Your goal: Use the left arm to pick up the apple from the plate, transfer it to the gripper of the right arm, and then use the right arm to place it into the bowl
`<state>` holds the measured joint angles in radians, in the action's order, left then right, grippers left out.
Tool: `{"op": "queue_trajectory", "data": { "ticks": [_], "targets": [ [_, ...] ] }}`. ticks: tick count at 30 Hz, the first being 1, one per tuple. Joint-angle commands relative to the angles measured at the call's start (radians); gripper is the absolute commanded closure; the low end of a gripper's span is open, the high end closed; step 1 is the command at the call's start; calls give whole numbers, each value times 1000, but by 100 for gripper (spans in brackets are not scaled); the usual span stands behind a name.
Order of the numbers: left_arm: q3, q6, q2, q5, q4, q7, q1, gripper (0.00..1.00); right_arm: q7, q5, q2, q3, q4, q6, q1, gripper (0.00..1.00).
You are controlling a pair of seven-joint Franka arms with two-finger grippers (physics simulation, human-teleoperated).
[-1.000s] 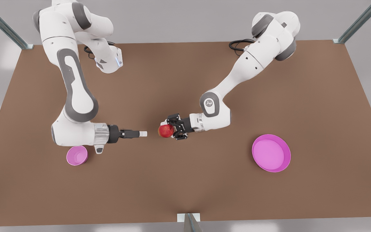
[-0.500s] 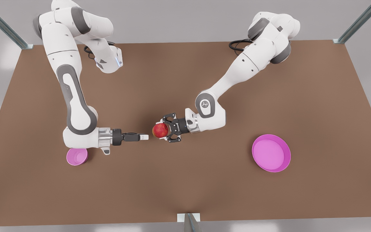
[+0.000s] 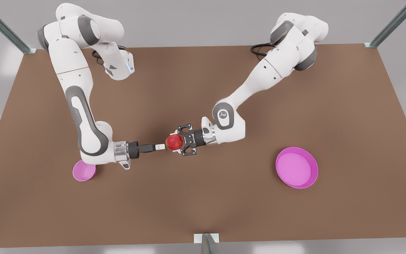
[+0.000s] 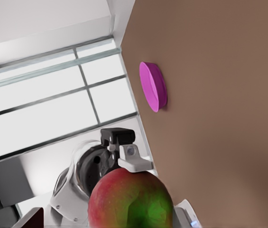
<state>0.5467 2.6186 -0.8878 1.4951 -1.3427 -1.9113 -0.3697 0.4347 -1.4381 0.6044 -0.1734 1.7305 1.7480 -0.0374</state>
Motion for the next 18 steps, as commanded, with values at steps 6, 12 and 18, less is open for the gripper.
{"op": "queue_trajectory", "data": {
  "ticks": [6, 12, 18],
  "targets": [
    [-1, -5, -5, -1, 0, -164, -2, 20, 392, -39, 43, -21, 6, -59, 2, 0],
    [-1, -5, -5, -1, 2, -164, -2, 20, 444, -76, 72, -37, 11, -82, 4, 0],
    [-1, -3, -5, -3, 0, -164, -8, 19, 469, -82, 78, -66, 11, -82, 5, 0]
  ]
}}
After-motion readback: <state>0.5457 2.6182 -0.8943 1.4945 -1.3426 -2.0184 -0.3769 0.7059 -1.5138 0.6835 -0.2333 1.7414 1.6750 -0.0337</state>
